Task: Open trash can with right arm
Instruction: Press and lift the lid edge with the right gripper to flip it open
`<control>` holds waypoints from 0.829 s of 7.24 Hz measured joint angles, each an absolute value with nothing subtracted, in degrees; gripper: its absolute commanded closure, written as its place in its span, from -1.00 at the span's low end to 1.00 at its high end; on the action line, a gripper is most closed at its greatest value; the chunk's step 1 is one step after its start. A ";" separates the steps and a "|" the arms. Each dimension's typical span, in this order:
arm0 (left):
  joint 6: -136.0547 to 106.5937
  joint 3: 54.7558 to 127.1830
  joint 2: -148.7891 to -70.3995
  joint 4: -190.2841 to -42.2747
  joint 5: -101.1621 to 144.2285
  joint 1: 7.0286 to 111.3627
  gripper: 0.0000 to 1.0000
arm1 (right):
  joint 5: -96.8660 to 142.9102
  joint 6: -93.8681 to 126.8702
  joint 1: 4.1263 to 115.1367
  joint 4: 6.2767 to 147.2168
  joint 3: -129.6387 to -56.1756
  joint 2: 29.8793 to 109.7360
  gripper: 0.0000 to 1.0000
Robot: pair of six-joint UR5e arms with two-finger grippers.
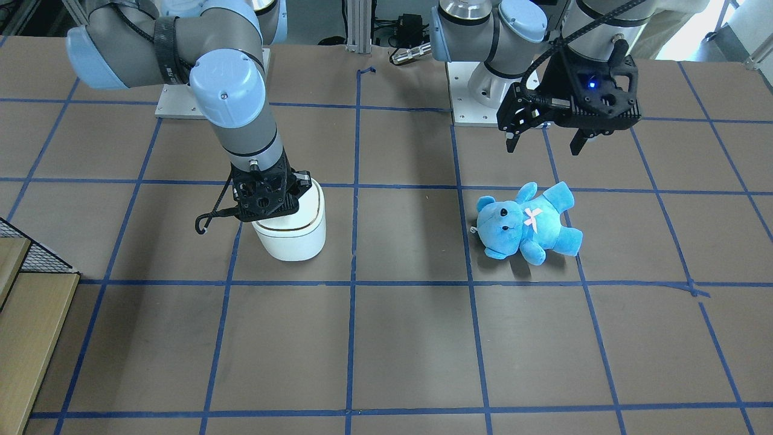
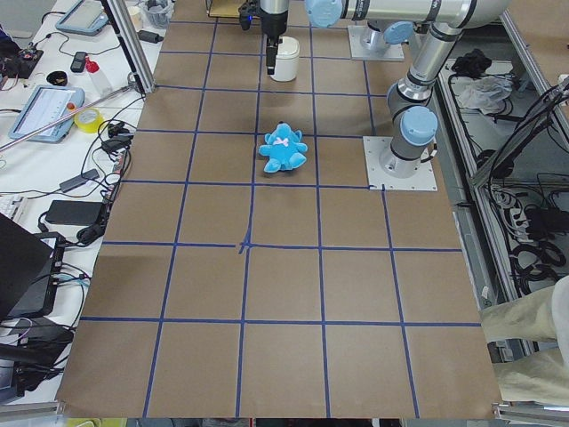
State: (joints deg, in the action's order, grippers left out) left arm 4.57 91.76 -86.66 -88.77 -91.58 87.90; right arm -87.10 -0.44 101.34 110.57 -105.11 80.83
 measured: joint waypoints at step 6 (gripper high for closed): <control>4.57 91.76 -86.66 -88.77 -91.58 87.89 -1.00 | -87.23 -0.39 101.29 112.20 -105.04 79.56 0.96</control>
State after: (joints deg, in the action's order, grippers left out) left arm 4.57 91.76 -86.66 -88.77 -91.58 87.89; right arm -87.23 -0.39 101.29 112.20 -105.04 79.56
